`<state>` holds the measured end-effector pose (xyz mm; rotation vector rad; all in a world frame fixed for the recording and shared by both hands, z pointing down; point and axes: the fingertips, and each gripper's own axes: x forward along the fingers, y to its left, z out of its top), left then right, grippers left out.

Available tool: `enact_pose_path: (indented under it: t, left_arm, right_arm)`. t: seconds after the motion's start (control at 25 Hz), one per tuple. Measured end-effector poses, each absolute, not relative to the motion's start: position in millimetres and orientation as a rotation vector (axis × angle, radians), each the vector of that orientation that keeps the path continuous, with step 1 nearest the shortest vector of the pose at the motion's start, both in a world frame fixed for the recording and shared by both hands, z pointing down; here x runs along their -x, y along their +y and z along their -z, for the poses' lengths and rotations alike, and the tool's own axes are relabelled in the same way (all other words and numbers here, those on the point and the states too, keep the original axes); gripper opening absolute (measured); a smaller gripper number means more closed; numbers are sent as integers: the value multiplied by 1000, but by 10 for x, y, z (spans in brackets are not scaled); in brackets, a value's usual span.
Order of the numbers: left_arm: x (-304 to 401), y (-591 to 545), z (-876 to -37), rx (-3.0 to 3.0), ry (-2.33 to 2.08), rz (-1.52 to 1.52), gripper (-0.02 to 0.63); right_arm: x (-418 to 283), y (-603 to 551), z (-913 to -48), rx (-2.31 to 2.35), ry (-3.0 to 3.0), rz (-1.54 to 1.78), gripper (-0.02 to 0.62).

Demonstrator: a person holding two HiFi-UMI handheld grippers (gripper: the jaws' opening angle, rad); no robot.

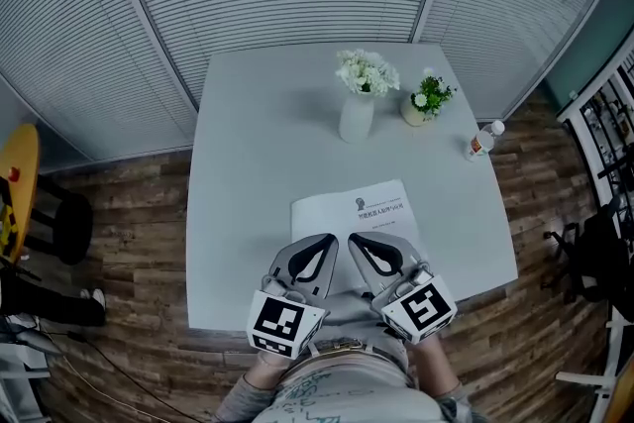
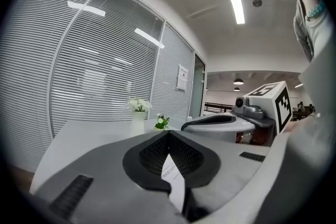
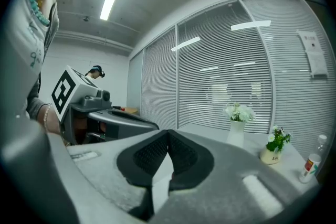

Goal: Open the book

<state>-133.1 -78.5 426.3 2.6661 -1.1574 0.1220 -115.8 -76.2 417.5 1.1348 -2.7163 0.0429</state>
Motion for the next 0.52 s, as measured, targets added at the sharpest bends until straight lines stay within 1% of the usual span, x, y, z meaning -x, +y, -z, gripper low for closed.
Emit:
enact_pose_path:
  t: [0.52]
  left_arm:
    - [1288, -778, -4330, -2693, -1207, -178, -2]
  right_arm:
    - [1084, -764, -4215, -1137, -2716, -41, 2]
